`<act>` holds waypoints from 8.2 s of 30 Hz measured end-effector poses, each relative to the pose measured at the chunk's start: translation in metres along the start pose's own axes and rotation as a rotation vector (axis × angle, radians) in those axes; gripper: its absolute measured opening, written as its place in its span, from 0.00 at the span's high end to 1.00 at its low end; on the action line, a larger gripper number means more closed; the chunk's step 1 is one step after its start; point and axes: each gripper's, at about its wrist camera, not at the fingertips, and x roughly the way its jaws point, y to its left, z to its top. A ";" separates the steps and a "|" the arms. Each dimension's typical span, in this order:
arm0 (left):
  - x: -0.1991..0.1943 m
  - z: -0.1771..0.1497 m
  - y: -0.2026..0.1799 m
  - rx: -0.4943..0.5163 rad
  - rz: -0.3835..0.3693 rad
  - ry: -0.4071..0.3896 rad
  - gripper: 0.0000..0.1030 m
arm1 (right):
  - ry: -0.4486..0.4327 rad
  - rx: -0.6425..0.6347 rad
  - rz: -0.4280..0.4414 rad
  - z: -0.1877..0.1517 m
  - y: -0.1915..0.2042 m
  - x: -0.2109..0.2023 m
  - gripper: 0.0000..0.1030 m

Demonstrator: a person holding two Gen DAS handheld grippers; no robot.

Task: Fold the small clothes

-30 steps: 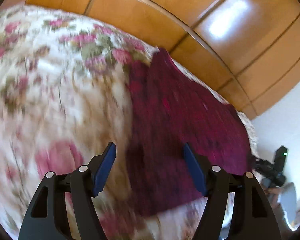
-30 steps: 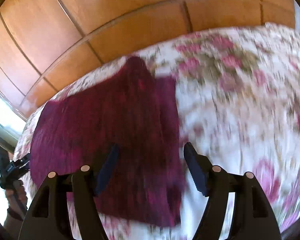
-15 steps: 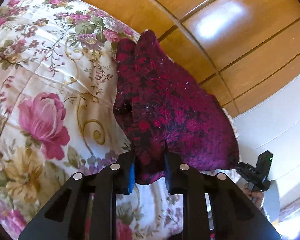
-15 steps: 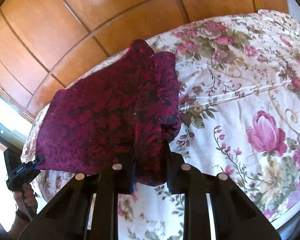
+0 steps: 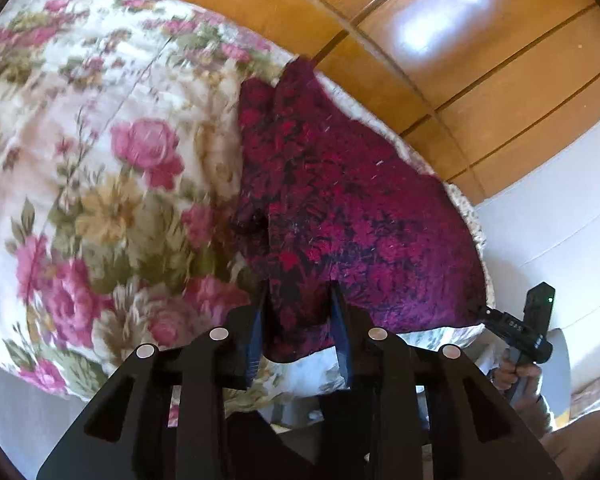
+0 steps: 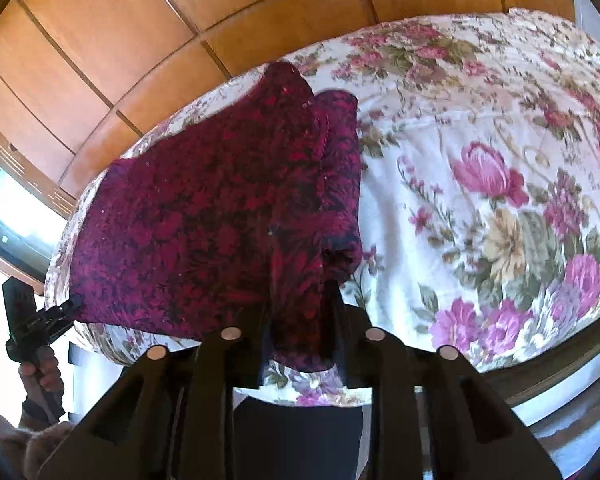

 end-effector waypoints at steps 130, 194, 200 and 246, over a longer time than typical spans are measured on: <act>0.137 0.028 -0.127 0.359 0.286 -0.072 0.39 | 0.060 0.231 0.346 0.020 -0.055 0.071 0.04; 0.074 0.088 -0.030 0.040 -0.153 0.037 0.24 | -0.175 -0.925 0.102 -0.051 0.315 0.087 0.39; 0.059 0.091 -0.036 0.086 -0.143 -0.013 0.59 | -0.080 -0.689 0.388 -0.014 0.254 0.042 0.25; 0.011 0.027 -0.029 0.285 0.415 -0.250 0.45 | 0.049 -0.530 0.060 0.104 0.301 0.180 0.26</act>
